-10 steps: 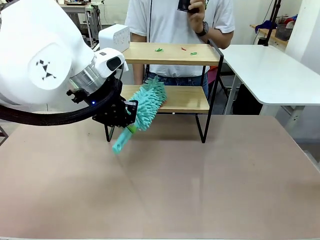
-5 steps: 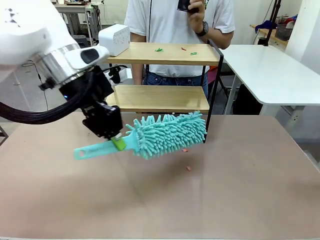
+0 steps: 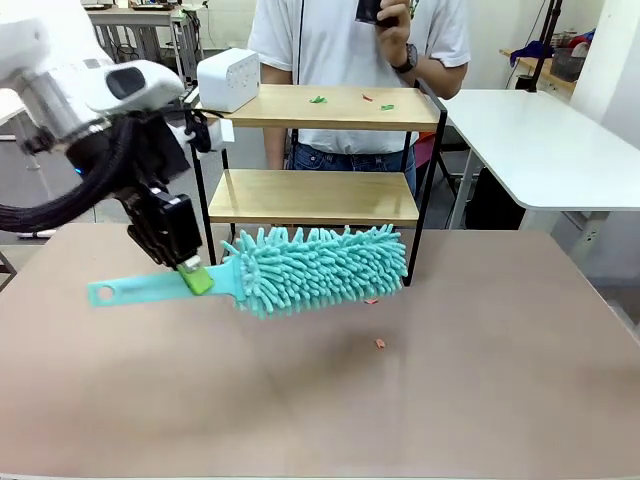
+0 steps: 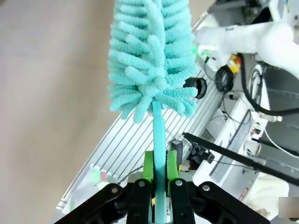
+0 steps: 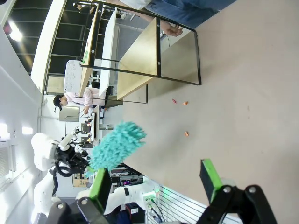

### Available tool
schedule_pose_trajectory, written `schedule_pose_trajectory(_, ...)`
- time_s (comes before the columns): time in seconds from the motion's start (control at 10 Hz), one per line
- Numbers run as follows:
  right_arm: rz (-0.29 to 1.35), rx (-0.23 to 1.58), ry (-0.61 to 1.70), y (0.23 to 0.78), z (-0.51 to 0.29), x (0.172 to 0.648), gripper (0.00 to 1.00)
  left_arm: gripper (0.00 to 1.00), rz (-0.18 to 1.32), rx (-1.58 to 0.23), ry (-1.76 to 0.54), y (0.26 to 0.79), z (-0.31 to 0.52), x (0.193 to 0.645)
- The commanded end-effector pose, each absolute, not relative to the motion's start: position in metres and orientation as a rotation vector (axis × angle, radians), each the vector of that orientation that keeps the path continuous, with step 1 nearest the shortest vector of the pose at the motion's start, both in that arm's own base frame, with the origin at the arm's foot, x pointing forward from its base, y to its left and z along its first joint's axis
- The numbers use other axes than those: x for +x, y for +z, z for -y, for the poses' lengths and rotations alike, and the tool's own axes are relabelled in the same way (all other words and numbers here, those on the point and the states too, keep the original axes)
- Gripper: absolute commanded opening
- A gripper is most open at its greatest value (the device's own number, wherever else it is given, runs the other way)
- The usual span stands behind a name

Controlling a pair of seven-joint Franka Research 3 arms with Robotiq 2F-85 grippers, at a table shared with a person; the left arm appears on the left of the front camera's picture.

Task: Clean the shelf.
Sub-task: Clean the specific tier of the Shelf with the Duster once objects are removed.

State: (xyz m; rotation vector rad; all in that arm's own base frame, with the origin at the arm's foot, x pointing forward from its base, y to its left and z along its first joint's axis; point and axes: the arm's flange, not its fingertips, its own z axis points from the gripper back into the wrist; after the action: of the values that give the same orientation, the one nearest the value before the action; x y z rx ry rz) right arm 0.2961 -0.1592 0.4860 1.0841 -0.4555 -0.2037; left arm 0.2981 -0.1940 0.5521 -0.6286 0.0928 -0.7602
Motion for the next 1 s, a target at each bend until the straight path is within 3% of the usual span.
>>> schedule_pose_trajectory(0.0, 0.485, 1.100, -0.182, 0.486, 0.158, 0.298, 1.00, 0.12, 0.084, -0.658, -0.799, 0.591, 0.127, 0.247)
schedule_pose_trajectory(0.2, 0.485, 1.100, -0.182, 0.486, 0.158, 0.298, 1.00, 0.12, 0.332, -0.660, -0.540, 0.609, 0.039, 0.197)
schedule_pose_trajectory(0.5, 0.485, 1.100, -0.182, 0.486, 0.158, 0.298, 1.00, 0.12, 0.515, -0.744, -0.177, 0.590, -0.054, 0.154)
schedule_pose_trajectory(0.6, 0.485, 1.100, -0.182, 0.486, 0.158, 0.298, 1.00, 0.00, 0.520, -0.754, 0.025, 0.578, -0.076, 0.156)
schedule_pose_trajectory(0.9, 0.485, 1.100, -0.182, 0.486, 0.158, 0.298, 1.00, 0.00, 0.378, -0.743, 0.178, 0.550, -0.094, 0.206)
